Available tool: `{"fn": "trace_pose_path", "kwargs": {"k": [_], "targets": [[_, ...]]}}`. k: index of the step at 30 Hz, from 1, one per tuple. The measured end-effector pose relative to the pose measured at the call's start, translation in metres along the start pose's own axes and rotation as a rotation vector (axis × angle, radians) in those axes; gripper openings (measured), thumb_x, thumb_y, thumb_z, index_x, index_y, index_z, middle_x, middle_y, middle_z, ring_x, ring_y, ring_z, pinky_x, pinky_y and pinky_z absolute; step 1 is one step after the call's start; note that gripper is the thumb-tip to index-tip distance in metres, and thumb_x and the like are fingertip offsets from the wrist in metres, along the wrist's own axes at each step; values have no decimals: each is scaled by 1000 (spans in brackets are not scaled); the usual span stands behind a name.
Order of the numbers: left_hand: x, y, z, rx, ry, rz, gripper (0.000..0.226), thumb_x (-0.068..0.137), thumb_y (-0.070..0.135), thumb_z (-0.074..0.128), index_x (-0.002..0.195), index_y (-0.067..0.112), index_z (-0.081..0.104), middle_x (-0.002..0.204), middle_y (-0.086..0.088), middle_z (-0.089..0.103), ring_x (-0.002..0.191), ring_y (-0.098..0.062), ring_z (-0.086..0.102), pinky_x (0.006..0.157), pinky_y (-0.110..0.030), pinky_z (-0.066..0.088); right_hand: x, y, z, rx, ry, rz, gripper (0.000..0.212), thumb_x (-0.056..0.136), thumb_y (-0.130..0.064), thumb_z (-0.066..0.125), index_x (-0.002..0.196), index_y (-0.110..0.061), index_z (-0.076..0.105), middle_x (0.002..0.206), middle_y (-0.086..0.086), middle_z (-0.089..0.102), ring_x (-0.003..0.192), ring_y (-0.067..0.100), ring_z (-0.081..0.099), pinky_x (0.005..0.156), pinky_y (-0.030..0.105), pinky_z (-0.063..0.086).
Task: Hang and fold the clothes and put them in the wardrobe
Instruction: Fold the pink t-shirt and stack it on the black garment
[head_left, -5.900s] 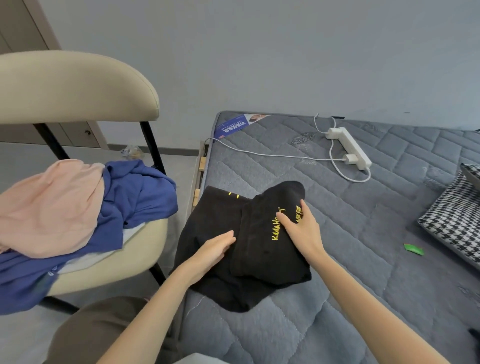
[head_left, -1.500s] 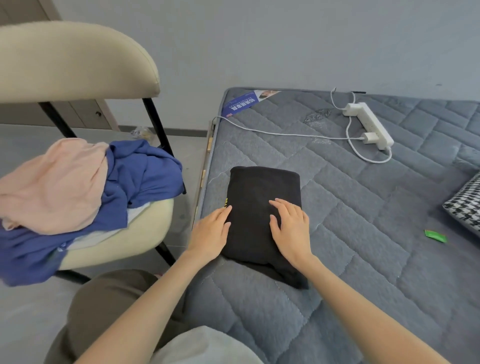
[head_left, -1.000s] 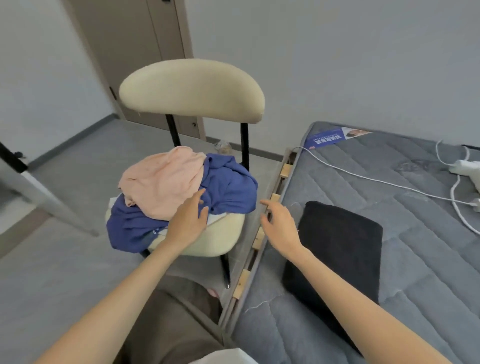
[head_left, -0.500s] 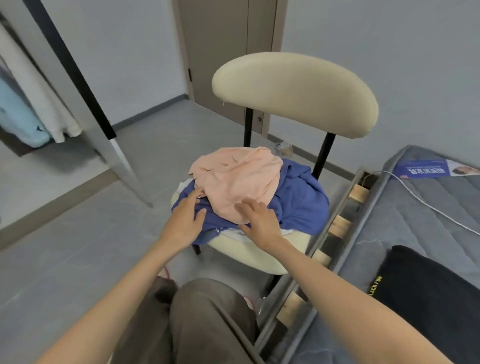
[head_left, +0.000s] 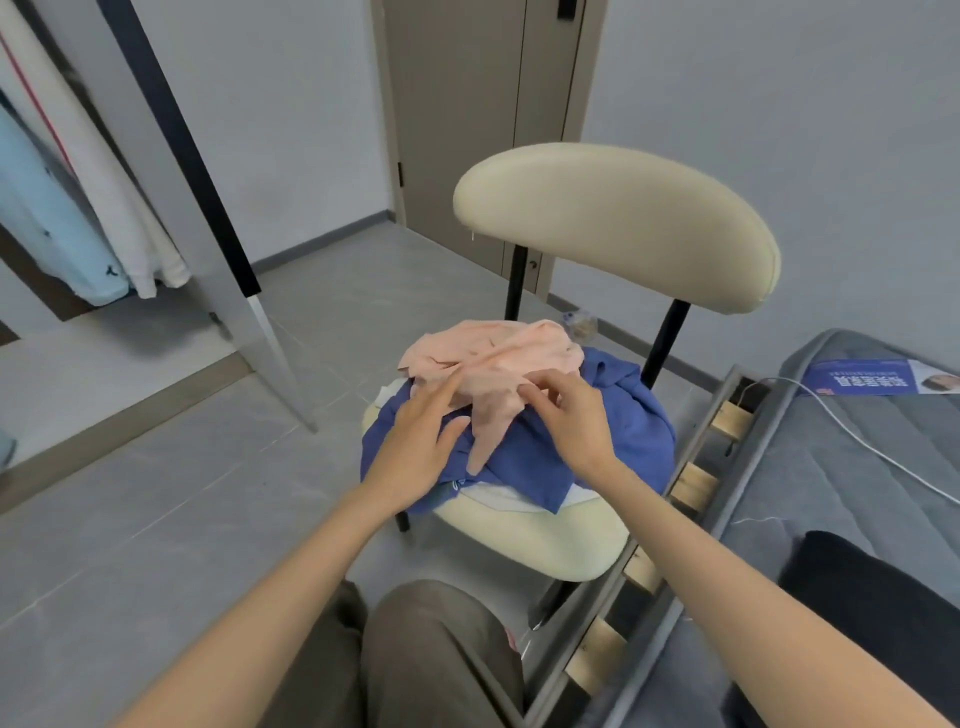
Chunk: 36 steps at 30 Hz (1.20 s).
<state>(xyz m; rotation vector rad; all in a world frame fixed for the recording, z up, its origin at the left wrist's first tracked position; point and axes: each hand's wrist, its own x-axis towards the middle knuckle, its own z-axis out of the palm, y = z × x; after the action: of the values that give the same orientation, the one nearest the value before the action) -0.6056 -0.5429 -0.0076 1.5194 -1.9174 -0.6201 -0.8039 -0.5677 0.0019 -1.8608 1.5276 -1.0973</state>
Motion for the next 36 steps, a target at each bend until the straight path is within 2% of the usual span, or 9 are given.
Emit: {"fn": "trace_pose_path", "kwargs": {"k": [3, 6, 10, 15, 23, 26, 30, 33, 36], "targets": [[8, 28, -8, -1, 62, 73, 62, 97, 31, 49, 148, 40, 14, 156, 6, 14, 141, -9, 14, 105, -16, 15, 3, -36, -30, 165, 5, -22, 12, 93, -19, 59, 86, -18, 69, 73, -13, 65, 66, -3, 55, 64, 13, 41], [18, 54, -13, 31, 39, 181, 66, 91, 37, 58, 146, 41, 20, 153, 5, 22, 140, -12, 17, 110, -28, 17, 0, -65, -58, 290, 4, -58, 14, 93, -16, 60, 85, -15, 71, 71, -6, 68, 66, 7, 57, 66, 27, 47], [21, 86, -18, -50, 159, 265, 22, 91, 32, 56, 112, 37, 54, 103, 12, 61, 99, -10, 55, 80, -22, 41, -7, -98, -88, 387, 4, -108, 17, 93, -12, 60, 82, -19, 72, 62, -15, 65, 61, 6, 53, 61, 23, 43], [11, 111, -39, -344, 222, 184, 20, 93, 3, 44, 88, 16, 57, 71, 10, 55, 65, -2, 47, 61, -19, 37, -15, -111, -101, 419, 68, -121, 15, 94, -15, 58, 86, -19, 70, 82, -7, 70, 78, 7, 61, 75, 28, 48], [-22, 130, -72, -282, 274, 254, 26, 80, 36, 58, 103, 42, 48, 104, 17, 49, 88, -3, 50, 73, -17, 39, -12, -141, -88, 379, 61, -179, 10, 91, -14, 63, 87, -15, 72, 83, -10, 73, 81, 6, 66, 75, 22, 52], [-35, 130, -80, -240, 220, 218, 59, 68, 59, 66, 118, 38, 43, 112, 19, 46, 93, 3, 52, 75, -18, 46, -10, -154, -86, 452, 29, -177, 11, 90, -16, 64, 86, -15, 74, 81, -7, 74, 77, 5, 67, 69, 18, 50], [-42, 128, -90, -264, 316, 177, 51, 73, 40, 77, 111, 36, 44, 108, 23, 55, 92, 3, 57, 76, -17, 49, -9, -165, -83, 465, -9, -131, 10, 89, -20, 67, 83, -20, 74, 79, -7, 74, 74, 4, 66, 65, 23, 50], [-43, 127, -99, -176, 401, 211, 13, 89, 22, 63, 94, 28, 53, 90, 16, 61, 83, -2, 59, 71, -23, 47, -10, -171, -83, 495, -62, -119, 8, 89, -18, 67, 86, -16, 74, 79, -5, 73, 73, 2, 64, 65, 19, 50], [-44, 130, -113, -215, 462, 205, 11, 94, 14, 51, 93, 25, 52, 77, 16, 58, 67, 3, 51, 61, -16, 38, -11, -172, -77, 462, -98, -96, 10, 92, -18, 63, 89, -12, 71, 79, -6, 69, 71, -1, 60, 68, 12, 46]]}}
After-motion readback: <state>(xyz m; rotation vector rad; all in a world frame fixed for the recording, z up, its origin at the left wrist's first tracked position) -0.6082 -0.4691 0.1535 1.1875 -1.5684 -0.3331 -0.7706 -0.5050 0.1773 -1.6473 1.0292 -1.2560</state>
